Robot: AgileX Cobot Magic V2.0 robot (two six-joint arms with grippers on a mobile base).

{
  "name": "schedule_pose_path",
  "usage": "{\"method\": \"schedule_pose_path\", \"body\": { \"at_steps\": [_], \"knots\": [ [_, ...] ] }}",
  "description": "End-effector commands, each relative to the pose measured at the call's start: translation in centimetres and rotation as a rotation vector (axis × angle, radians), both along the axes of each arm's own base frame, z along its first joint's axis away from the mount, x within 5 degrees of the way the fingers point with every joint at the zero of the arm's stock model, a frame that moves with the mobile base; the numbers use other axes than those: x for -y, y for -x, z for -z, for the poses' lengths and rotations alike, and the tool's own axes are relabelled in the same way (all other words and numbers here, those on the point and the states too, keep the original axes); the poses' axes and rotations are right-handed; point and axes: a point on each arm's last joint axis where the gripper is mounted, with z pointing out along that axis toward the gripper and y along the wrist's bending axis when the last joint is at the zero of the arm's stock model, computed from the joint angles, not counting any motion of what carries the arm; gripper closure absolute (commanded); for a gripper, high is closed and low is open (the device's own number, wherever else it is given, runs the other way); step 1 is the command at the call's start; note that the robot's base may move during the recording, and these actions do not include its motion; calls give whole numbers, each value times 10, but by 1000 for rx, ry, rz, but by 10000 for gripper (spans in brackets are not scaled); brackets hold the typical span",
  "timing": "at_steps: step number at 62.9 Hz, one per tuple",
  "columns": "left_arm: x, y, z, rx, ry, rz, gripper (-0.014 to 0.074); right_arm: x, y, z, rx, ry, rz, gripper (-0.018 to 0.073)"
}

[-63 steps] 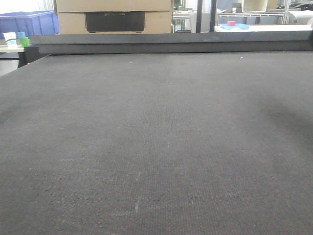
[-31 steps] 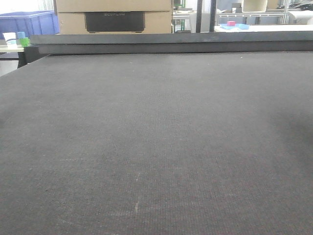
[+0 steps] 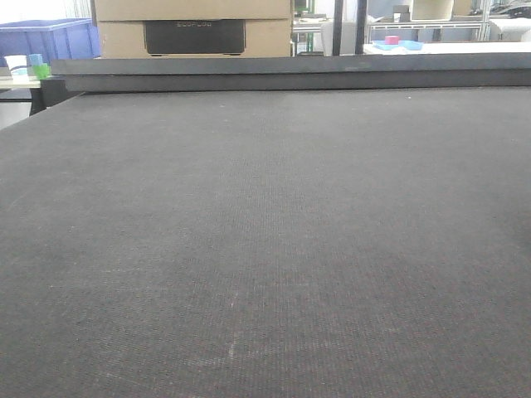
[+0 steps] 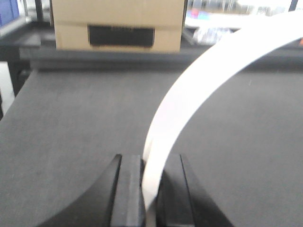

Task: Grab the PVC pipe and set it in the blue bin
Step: 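Lift the pipe off the table with both grippers, then drive the base back from the table while holding the pipe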

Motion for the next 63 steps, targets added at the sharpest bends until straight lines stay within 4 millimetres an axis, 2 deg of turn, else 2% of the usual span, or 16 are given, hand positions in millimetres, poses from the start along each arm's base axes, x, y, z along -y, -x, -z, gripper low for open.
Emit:
{"method": "schedule_pose_path", "body": {
  "at_steps": [1,15,63],
  "knots": [
    [-2,6,-8,68,38,-10,708,2,6,-7,80,1,3,727],
    [-13,19,-16,136,76,-91,708,4,16,-9,111,-6,3,727],
    [-14,18,-14,117,73,-100,708,4,16,-9,114,-6,3,727]
  ]
}}
